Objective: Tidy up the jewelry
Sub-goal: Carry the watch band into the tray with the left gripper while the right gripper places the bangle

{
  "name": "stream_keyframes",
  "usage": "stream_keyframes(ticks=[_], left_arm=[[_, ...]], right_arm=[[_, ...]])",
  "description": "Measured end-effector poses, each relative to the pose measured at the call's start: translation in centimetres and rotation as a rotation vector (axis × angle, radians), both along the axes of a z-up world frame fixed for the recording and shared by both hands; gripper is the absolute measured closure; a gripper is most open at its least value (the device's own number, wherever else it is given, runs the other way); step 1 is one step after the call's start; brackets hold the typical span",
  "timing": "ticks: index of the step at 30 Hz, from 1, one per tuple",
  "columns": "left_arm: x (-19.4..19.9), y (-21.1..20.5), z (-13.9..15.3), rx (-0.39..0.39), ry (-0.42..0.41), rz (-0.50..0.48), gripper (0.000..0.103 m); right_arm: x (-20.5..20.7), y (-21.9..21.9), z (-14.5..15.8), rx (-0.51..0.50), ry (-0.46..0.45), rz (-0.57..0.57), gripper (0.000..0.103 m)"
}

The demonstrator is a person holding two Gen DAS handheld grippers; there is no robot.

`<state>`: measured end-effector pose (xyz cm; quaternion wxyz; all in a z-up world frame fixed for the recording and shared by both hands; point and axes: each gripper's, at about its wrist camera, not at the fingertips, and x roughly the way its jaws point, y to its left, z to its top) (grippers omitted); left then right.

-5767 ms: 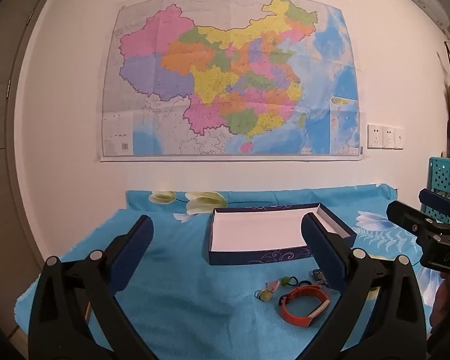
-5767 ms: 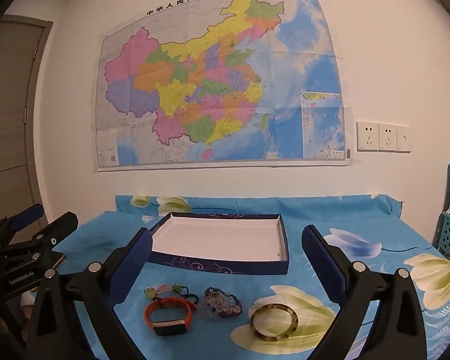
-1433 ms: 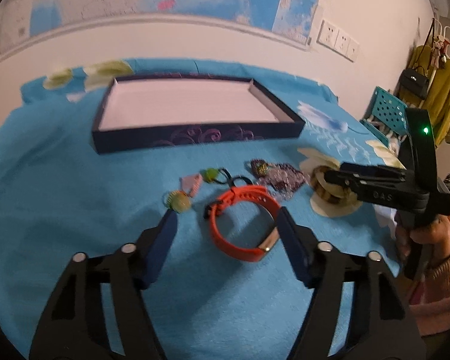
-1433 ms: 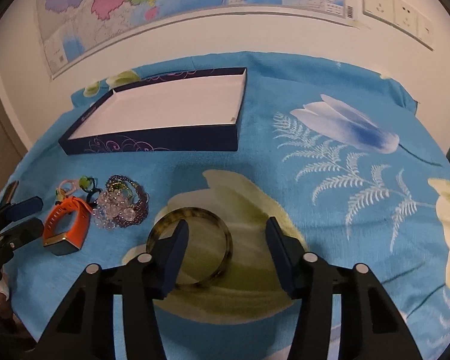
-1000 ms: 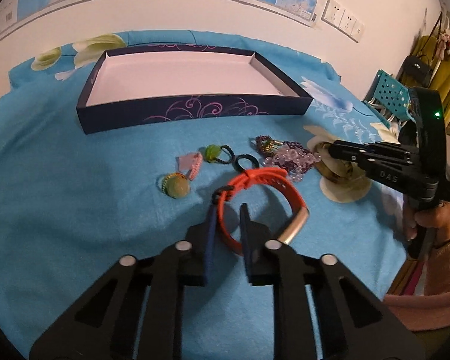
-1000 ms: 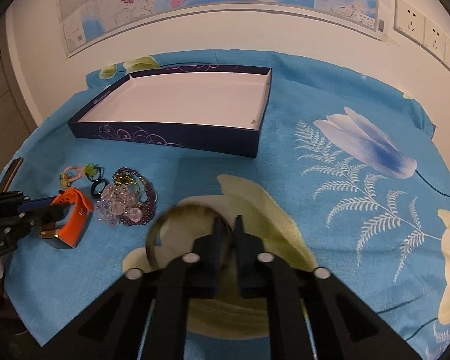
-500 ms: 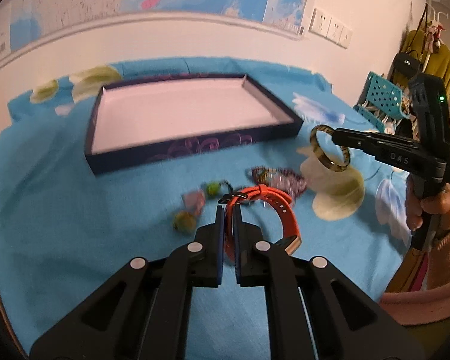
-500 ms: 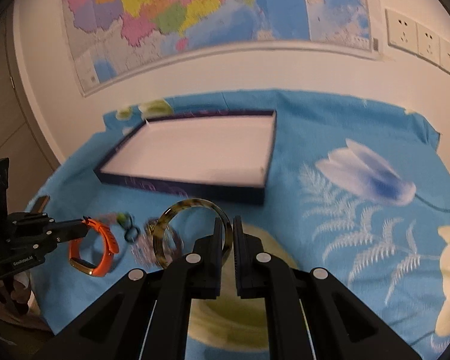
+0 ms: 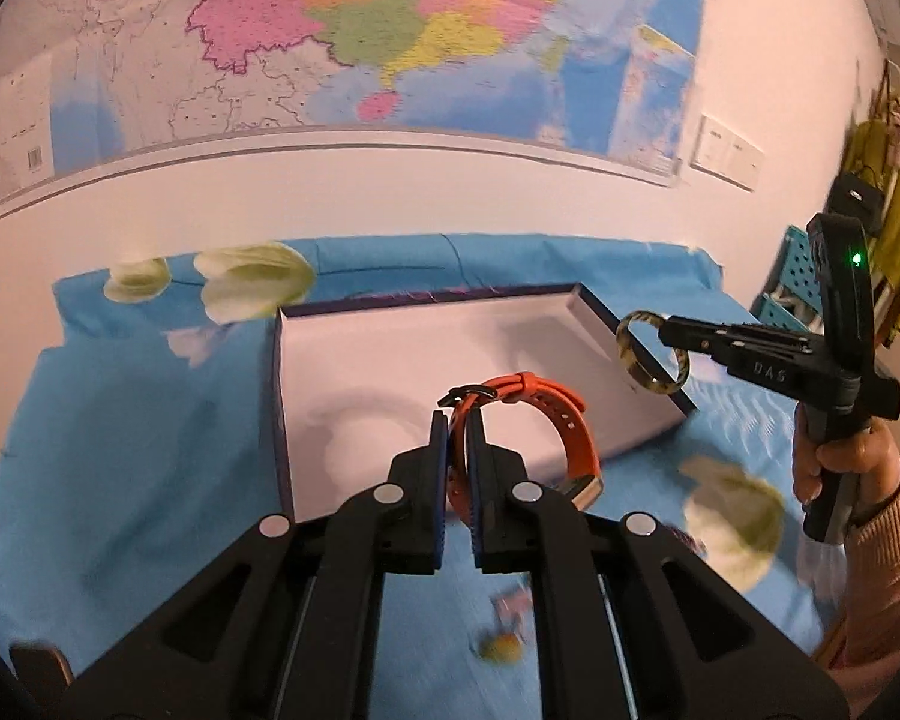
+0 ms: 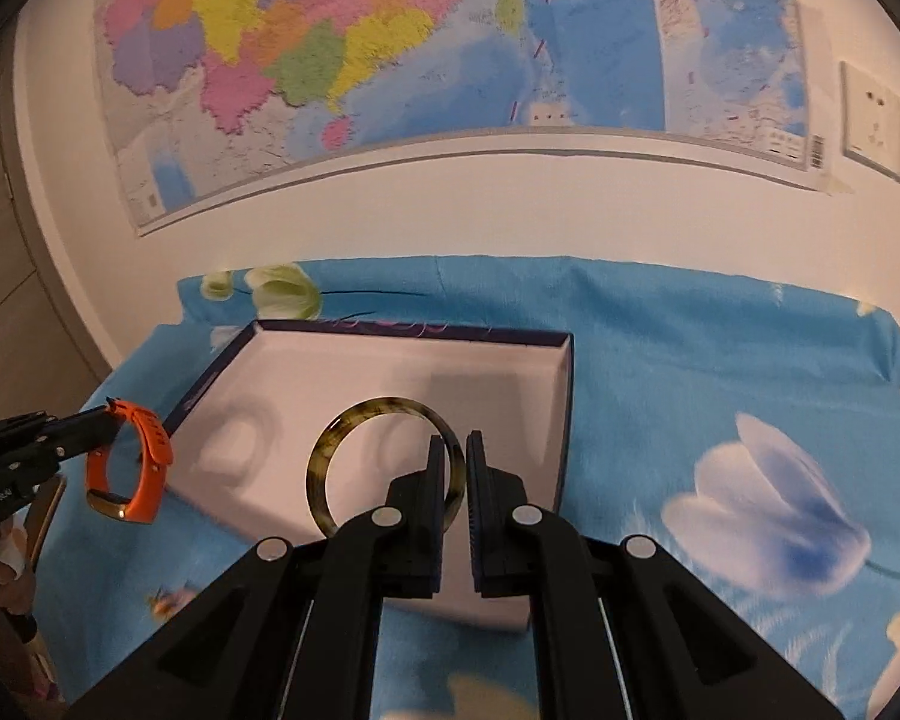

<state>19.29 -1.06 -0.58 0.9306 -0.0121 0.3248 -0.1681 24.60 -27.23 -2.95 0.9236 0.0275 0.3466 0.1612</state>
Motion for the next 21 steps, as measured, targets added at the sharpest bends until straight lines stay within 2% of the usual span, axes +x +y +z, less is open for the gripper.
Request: stream_keyframes(ticks=[6,13,21], left_arm=[[4.5,-0.3,-0.7,0.013,0.011,0.014,0.097],[9.2,-0.4,-2.7,0.017,0.077,0.044,0.097],[13.3,-0.7,-4.5,0.059,0.141,0.069,0.096]], right_arm=[[4.7,1.1,-0.9,-0.037,0.037,-0.025,0.097],[8.7,2.7,-2.1,-0.072,0.097,-0.034,0.097],[10.7,3.6,-3.2,-0.104,0.159,-0.034,0.097]])
